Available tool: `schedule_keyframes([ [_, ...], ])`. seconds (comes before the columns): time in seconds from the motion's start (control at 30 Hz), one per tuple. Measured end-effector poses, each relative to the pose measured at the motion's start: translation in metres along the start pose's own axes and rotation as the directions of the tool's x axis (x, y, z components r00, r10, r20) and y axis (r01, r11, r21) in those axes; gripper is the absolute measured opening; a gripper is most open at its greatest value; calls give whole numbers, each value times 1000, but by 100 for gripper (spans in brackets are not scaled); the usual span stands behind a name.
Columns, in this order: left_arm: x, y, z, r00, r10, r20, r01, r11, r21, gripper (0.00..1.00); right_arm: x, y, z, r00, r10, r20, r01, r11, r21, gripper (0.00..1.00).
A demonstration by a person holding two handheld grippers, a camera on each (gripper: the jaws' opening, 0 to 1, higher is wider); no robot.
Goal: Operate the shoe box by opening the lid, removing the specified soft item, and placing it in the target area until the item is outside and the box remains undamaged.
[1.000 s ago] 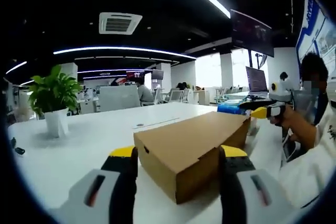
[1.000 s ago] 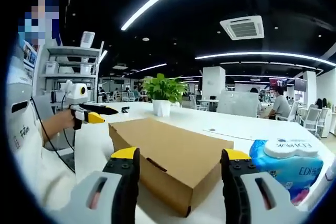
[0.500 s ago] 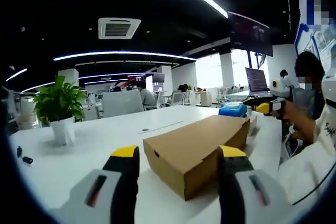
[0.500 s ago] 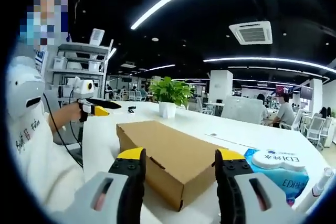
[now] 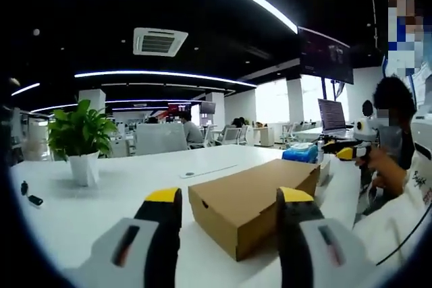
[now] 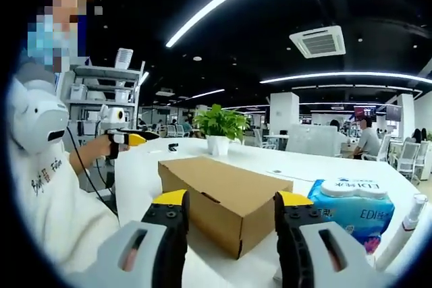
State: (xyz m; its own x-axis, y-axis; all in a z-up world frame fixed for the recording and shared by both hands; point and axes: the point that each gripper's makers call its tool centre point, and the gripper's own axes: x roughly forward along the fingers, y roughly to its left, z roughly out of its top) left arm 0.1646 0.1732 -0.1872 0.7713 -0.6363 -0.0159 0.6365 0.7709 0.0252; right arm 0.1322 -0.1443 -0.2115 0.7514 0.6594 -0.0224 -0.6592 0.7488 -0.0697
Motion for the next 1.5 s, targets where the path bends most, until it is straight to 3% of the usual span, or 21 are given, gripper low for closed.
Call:
schedule_keyframes([
  [0.23,-2,1,-7,1000,-1,-27,1,1000,-10,57,-9,5,8,1000,20,-10,-20,1000,-6,56],
  [0.63,1,-7,-9,999,-13,-39,13,1000,2,57,-14,-1,11,1000,-18,5,18,999,-34,53],
  [1.5,0,3,-11,998,19,-51,-18,999,32,57,-3,8,11,1000,-6,-12,5,999,-53,52],
])
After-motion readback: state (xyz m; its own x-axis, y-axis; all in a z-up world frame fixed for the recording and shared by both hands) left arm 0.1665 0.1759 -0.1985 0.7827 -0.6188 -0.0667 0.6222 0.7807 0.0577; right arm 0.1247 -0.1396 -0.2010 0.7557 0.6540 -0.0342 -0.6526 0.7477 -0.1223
